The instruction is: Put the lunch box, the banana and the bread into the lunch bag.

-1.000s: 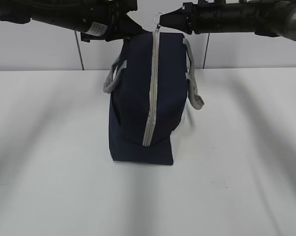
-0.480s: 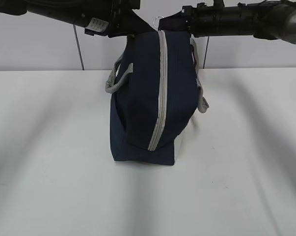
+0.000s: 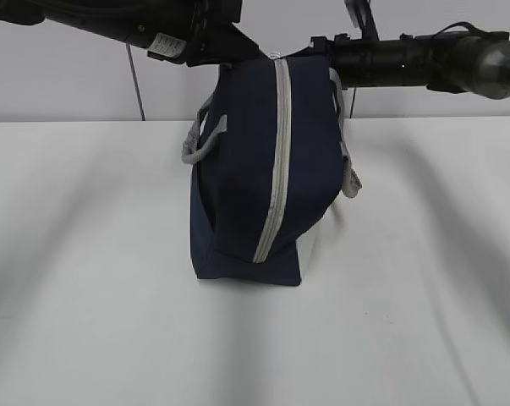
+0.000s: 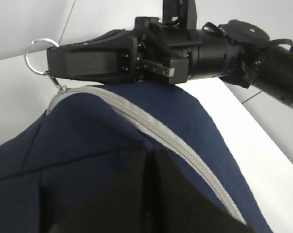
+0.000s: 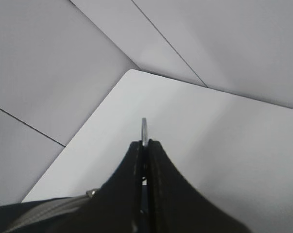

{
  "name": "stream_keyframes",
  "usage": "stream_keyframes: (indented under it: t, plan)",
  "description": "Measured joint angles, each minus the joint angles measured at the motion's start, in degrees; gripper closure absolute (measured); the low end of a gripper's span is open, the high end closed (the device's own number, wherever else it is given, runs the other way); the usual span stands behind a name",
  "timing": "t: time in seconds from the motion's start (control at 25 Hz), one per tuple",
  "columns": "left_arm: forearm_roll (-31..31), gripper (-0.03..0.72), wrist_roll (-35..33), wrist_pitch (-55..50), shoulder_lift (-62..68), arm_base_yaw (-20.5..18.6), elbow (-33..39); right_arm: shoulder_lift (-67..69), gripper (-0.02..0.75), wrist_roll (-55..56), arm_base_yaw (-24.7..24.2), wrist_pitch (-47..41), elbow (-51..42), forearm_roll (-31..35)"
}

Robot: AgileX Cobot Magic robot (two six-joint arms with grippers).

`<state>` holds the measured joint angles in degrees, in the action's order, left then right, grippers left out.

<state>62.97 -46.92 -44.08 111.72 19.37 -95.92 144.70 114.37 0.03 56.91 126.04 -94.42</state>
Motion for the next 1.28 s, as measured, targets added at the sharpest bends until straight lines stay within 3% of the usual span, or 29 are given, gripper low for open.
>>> stream_keyframes:
  t: [0.6,0.68,0.8,0.96,1.12,1.28]
  plan:
    - [-1.6,0.678,-0.2,-0.5,-0.5,0.0,0.0,1.5,0.737,0.2,0.0,1.0,0.1,0.9]
    - [-1.7,0.678,-0.2,-0.8,-0.6,0.0,0.0,1.5,0.674,0.2,0.0,1.2,0.1,0.9]
    - [-1.8,0.655,0.0,-0.6,-0.6,0.0,0.0,1.2,0.486,0.2,-0.1,1.2,0.1,1.0]
    - [-1.7,0.491,0.1,0.9,-0.7,-1.0,0.0,-0.2,0.263,0.2,-0.1,1.2,0.7,1.0]
    - [-0.8,0.273,0.7,2.4,-1.2,-3.1,0.0,-1.0,0.218,0.2,-0.1,2.7,3.1,0.8]
    - [-0.8,0.206,2.7,3.0,-1.3,-5.8,0.0,-1.1,0.213,0.0,-0.1,4.3,4.5,1.0]
